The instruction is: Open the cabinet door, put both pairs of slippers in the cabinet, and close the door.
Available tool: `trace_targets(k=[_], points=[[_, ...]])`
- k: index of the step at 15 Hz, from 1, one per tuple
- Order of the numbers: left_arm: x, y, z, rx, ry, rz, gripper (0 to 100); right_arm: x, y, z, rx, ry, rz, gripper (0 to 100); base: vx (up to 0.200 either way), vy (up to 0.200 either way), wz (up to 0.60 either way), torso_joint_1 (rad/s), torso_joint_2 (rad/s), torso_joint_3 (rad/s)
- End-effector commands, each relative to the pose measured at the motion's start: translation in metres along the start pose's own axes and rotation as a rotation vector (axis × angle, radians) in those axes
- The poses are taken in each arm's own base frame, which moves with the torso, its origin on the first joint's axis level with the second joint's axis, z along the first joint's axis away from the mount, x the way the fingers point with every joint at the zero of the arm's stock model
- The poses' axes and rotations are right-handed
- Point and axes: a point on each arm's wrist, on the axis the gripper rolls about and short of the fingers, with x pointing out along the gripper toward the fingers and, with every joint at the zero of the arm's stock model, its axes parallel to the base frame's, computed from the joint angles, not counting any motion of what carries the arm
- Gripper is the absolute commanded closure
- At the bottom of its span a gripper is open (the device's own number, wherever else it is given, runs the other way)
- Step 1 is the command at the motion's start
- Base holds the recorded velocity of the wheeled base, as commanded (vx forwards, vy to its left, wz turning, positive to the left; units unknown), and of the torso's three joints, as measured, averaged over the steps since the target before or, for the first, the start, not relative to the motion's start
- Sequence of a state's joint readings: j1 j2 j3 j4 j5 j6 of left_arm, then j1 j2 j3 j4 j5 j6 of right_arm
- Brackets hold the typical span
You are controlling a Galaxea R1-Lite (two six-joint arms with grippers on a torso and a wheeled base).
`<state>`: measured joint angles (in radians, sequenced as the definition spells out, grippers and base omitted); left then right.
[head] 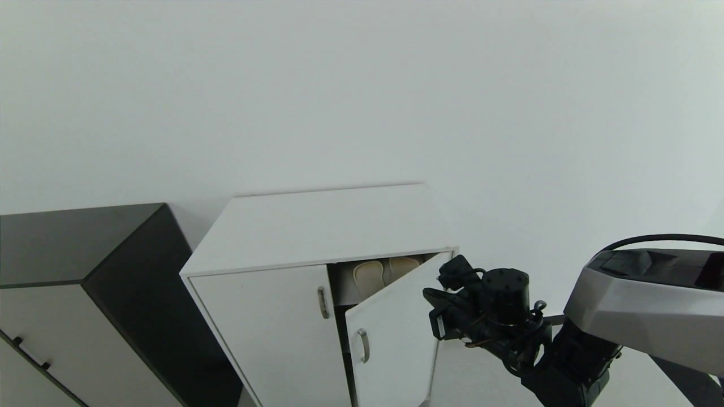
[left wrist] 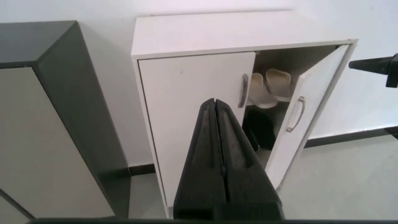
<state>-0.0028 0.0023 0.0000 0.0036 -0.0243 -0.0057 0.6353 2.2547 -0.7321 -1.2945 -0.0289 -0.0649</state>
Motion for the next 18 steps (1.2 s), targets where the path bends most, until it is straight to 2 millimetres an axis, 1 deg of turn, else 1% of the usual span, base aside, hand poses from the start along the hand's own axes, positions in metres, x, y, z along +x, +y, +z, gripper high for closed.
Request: trace_targets(k=[1,4,9,13,16,18], points=[[0.000,0.000,0.000,0.000,0.000,-0.001,100,0.003,0.000,-0.008,-0.003,0.019,0.001,100,0.000,0.000,0.00,0.000,0.00,0.000],[0.000,0.000,0.000,0.000,0.000,-0.001,100,0.004,0.001,-0.011,-0.014,0.028,0.002,100,0.000,0.000,0.60,-0.002,0.00,-0.001],[0.000,0.000,0.000,0.000,0.000,-0.001,100,-0.005,0.004,-0.016,-0.049,0.020,0.037,100,0.000,0.000,0.00,0.000,0.00,0.000],[0.000,0.000,0.000,0.000,0.000,-0.001,100,-0.015,0.006,-0.023,-0.065,0.014,0.119,100,0.000,0.000,0.00,0.000,0.00,0.000],[0.000,0.000,0.000,0.000,0.000,-0.001,100,-0.020,0.006,-0.029,-0.064,0.039,0.159,100,0.200,0.000,0.00,-0.004,0.00,0.004],[0.000,0.000,0.000,0.000,0.000,-0.001,100,-0.024,0.007,-0.032,-0.066,0.052,0.179,100,0.000,0.000,0.00,0.000,0.00,0.000]])
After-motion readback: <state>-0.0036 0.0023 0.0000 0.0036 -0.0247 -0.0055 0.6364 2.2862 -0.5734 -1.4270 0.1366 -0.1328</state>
